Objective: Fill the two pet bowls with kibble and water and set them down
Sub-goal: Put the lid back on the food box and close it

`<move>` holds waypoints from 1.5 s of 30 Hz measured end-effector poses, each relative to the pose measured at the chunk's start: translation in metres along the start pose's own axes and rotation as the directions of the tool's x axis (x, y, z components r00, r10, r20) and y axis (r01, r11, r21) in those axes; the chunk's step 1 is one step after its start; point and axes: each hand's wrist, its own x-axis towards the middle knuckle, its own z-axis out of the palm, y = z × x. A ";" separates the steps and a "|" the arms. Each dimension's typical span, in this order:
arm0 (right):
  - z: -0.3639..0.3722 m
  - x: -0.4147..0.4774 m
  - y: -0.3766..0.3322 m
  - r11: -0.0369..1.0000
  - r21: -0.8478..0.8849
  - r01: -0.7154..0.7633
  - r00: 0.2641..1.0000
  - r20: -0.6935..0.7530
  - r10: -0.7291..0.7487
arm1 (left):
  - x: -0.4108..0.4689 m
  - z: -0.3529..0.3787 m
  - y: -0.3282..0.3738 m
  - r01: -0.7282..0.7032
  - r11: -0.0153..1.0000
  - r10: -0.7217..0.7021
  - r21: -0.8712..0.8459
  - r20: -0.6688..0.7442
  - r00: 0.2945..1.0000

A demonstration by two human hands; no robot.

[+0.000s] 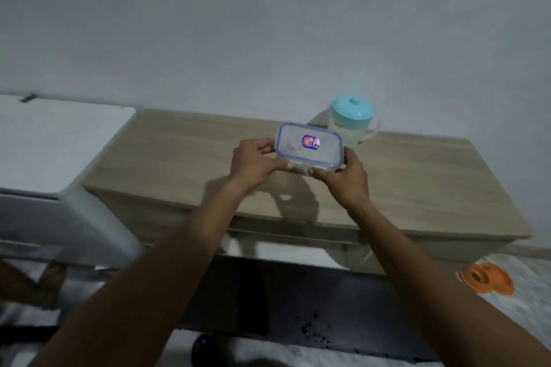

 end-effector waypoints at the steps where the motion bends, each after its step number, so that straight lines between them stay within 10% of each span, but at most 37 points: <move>1: -0.008 -0.005 0.000 1.000 0.002 0.010 1.000 0.013 -0.010 | -0.010 0.004 0.002 0.001 1.000 -0.001 -0.010 -0.016 1.000; 26: 0.004 -0.148 0.101 0.998 0.042 -0.047 0.879 0.476 0.021 | -0.204 -0.013 -0.115 0.350 0.924 -0.352 -0.156 0.020 0.936; 45: 0.116 -0.180 0.101 0.962 -0.130 -0.239 0.918 0.291 0.268 | -0.136 -0.089 -0.190 0.469 0.872 -0.439 -0.138 0.202 0.875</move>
